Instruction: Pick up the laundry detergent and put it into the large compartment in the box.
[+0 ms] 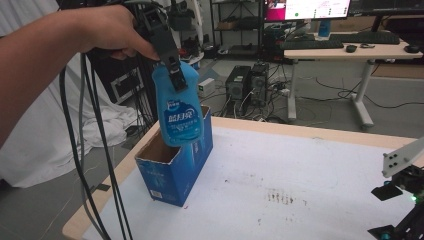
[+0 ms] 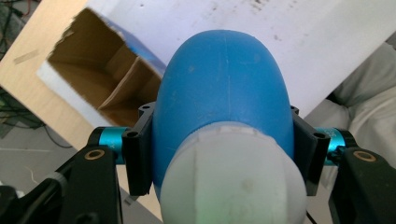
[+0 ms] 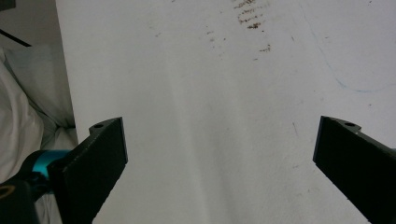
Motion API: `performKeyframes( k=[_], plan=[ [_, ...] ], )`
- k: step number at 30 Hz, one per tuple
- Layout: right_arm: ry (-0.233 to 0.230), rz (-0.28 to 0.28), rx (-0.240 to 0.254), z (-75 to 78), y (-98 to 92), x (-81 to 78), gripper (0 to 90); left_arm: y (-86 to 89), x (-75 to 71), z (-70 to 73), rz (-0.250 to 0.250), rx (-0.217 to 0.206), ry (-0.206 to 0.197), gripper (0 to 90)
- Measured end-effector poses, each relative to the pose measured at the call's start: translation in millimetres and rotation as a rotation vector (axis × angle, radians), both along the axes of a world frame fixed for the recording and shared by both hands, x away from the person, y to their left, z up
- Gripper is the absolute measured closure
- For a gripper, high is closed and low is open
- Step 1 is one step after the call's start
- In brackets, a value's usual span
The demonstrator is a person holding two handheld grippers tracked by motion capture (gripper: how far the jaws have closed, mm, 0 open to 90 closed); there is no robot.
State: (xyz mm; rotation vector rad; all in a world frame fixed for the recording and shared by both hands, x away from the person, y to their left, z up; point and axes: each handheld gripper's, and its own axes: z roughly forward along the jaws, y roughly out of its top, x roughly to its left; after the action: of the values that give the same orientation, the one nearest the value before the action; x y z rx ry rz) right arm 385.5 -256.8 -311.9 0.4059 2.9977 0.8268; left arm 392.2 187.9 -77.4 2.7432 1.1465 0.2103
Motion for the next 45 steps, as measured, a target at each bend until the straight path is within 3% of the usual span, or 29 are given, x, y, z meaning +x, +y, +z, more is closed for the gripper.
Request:
performKeyframes(
  k=[10, 24, 35, 39, 40, 45],
  plan=[
    [0.005, -0.007, -0.001, -1.0, 0.6, 2.1, 2.1, 28.2, 5.1, -9.8, 0.007, 0.007, -0.030, 37.8],
    [0.013, -0.017, -0.011, -4.1, 2.9, 5.6, 2.1, 56.0, 19.3, -48.2, 0.006, 0.050, 0.005, 37.8],
    [0.029, -0.018, -0.018, -9.6, 6.0, 10.4, 2.1, 60.5, 27.4, -107.7, -0.056, 0.064, 0.037, 37.8],
    [0.032, -0.020, -0.024, -10.4, 6.1, 11.1, 2.1, 61.9, 29.4, -122.3, -0.068, 0.061, 0.047, 37.8],
    [0.031, -0.017, -0.024, -10.8, 6.0, 11.7, 2.0, 61.6, 30.4, -132.5, -0.072, 0.071, 0.056, 37.8],
    [0.040, -0.019, -0.027, -14.3, 6.7, 13.1, 2.1, 59.5, 33.4, -155.1, -0.095, 0.103, 0.074, 37.8]
  ],
)
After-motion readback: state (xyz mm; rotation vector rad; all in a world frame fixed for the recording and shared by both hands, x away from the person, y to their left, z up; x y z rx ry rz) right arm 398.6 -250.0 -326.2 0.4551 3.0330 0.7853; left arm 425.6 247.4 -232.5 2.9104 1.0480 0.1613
